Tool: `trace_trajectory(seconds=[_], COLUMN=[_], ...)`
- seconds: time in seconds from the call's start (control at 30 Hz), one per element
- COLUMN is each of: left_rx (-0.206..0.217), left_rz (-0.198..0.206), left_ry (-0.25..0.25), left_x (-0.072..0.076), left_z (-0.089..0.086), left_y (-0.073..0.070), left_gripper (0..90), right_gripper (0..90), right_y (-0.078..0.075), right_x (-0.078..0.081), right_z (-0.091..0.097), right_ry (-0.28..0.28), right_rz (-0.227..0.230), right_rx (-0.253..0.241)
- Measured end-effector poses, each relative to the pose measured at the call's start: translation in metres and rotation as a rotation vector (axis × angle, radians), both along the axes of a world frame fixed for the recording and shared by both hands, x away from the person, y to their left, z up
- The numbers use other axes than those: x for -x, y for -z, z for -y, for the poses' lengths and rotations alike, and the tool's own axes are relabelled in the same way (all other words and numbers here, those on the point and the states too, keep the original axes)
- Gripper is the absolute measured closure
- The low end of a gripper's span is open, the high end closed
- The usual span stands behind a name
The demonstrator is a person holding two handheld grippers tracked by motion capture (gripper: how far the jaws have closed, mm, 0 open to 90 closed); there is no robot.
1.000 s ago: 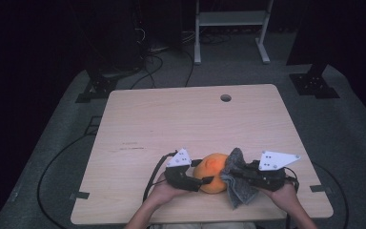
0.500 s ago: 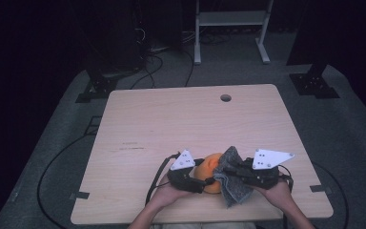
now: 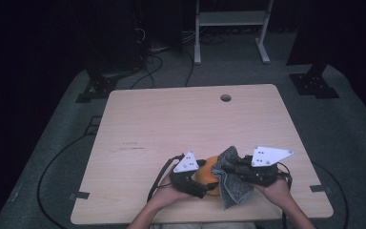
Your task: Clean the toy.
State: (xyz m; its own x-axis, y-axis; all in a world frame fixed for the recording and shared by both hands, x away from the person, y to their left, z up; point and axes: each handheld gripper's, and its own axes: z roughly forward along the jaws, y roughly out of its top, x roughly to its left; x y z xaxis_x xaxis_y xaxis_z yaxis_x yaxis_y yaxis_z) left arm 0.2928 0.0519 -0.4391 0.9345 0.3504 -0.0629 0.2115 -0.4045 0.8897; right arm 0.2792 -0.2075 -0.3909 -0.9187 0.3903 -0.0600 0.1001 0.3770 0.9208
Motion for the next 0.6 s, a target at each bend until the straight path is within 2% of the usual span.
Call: trace_trajectory(seconds=[0.1,0.33,0.43,0.53,0.6], left_rx=[-0.005,0.001,0.007,0.001,-0.011], left_rz=[0.014,0.011,0.007,0.018,0.037], left_ry=[0.011,0.024,0.022,0.034,0.055], left_x=[0.002,0.001,0.000,0.002,0.004], left_z=[0.001,0.000,-0.001,0.001,0.002], left_y=[0.000,0.002,0.004,0.004,0.004], left_gripper=[23.8,25.3,27.0,28.2,28.1], right_gripper=[79.0,78.9,78.9,79.0,79.0], right_y=[0.003,0.012,0.013,0.008,0.004], right_x=[-0.001,-0.003,-0.002,0.000,0.002], right_z=[0.007,0.026,0.031,0.029,0.023], right_ry=[-0.001,0.061,0.074,0.043,0.017], right_rz=[-0.019,-0.045,-0.052,-0.049,-0.043], right_rx=[-0.008,0.009,-0.007,-0.052,-0.060])
